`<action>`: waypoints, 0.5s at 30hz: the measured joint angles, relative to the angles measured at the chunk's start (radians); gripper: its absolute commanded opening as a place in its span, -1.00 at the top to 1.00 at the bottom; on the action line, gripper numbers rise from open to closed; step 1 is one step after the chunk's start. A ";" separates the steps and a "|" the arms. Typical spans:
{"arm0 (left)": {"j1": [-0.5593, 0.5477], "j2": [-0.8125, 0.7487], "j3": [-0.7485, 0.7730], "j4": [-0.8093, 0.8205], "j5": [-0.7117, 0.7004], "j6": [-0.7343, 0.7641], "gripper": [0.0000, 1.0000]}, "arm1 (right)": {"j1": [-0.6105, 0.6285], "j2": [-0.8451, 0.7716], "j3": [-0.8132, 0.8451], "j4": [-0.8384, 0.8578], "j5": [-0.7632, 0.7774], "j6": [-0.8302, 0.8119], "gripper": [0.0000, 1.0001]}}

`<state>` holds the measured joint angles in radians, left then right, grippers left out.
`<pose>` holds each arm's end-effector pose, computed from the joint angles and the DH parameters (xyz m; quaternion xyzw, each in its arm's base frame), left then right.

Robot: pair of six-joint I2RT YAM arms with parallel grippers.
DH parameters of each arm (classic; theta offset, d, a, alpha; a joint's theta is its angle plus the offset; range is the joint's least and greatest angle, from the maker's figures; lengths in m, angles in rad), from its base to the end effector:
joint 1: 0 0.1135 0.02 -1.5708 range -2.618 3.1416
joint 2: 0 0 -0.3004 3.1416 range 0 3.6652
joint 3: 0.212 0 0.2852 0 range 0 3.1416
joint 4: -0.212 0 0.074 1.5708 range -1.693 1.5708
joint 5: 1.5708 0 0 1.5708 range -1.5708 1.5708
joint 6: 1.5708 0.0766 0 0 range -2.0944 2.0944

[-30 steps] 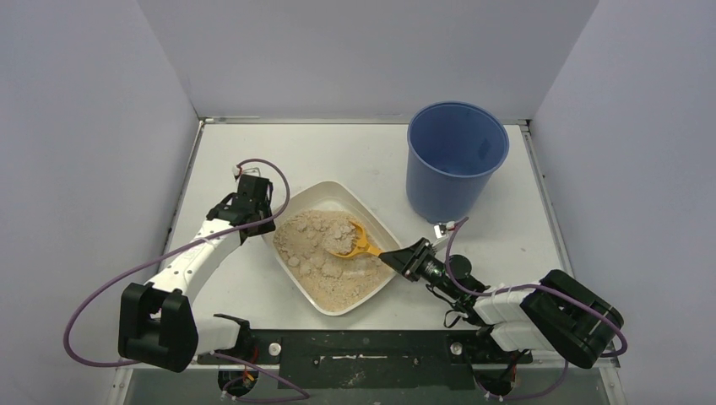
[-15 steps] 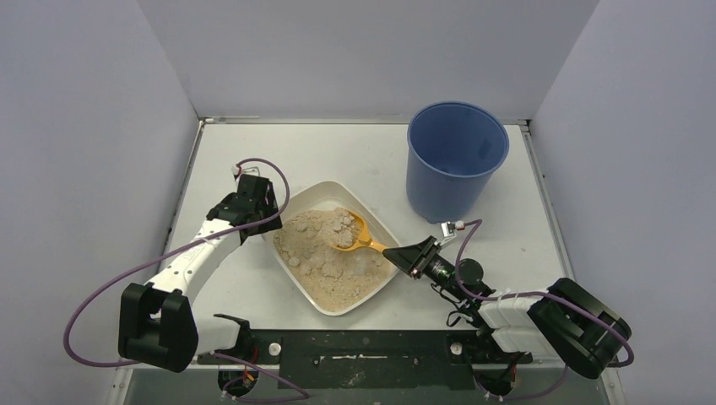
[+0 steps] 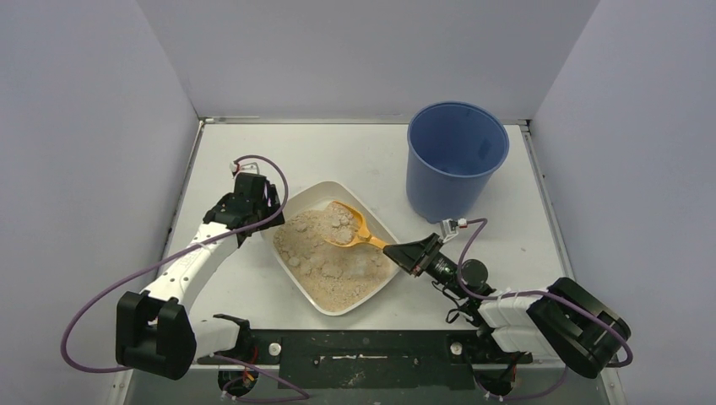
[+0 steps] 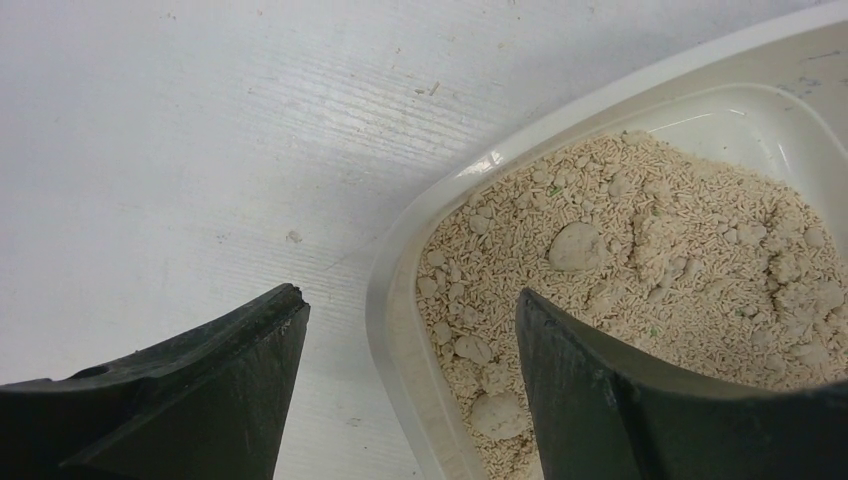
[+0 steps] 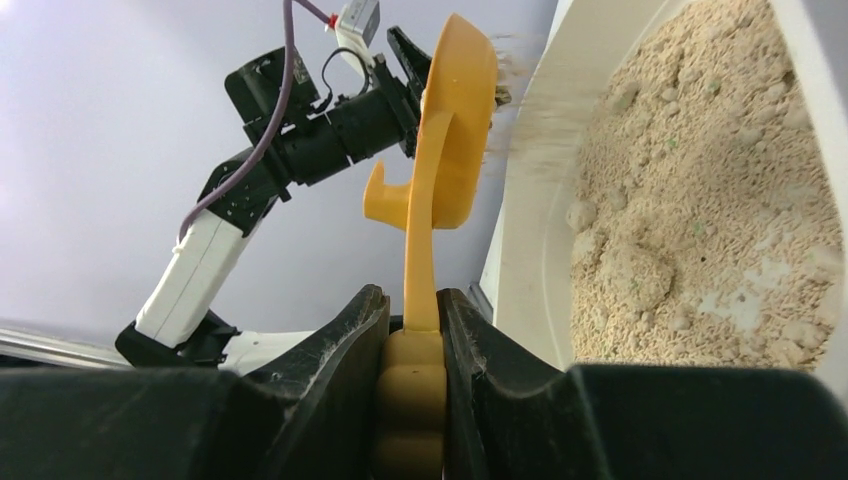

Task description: Clean the litter box

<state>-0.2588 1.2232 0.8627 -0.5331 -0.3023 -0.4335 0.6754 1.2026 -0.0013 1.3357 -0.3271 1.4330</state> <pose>0.2880 -0.0527 0.2391 -0.1312 0.9245 0.0222 0.3571 0.1510 0.1525 0.1743 0.1267 0.6494 0.6983 0.2732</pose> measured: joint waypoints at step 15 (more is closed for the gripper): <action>0.000 -0.009 0.000 0.011 0.029 0.000 -0.84 | -0.005 -0.082 0.039 -0.063 -0.035 0.019 1.00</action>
<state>-0.2584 1.2144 0.8627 -0.5224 -0.2737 -0.4332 0.6701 1.1210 0.0376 1.2732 -0.3626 1.4525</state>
